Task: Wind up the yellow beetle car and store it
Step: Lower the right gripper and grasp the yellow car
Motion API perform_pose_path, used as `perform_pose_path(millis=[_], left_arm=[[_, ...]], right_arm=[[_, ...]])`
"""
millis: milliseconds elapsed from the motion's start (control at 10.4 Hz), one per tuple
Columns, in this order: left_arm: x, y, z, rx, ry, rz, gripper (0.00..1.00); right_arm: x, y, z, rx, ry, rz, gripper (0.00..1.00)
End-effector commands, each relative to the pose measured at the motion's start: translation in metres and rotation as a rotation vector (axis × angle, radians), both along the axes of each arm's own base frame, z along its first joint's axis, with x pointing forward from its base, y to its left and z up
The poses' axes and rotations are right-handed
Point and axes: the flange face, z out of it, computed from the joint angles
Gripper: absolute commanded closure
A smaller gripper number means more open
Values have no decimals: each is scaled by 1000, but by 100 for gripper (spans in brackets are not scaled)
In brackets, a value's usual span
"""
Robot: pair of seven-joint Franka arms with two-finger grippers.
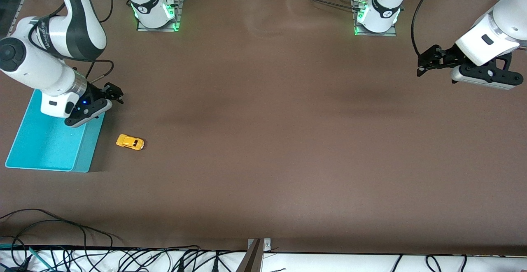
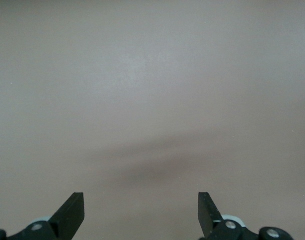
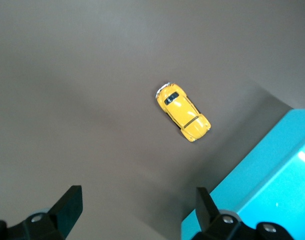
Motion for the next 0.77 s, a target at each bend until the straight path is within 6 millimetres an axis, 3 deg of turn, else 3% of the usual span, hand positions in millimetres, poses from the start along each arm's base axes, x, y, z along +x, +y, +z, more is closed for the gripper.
perform_pose_path(millis=[0,287,479,670], left_arm=[[-3,-4,14,-17,-10,15,0],[7,-4,19,34,11,-3,0],[3,-14,16,63,32,-27,0],[1,-5,16,51,35,-7,0]], right_arm=[[4,-18,-38,17,-3,205,0],[15,-15,-80,14,-68,535,0],[21,-14,-101,6,-96,654,0],[27,-8,-121,0,-131,701,0]])
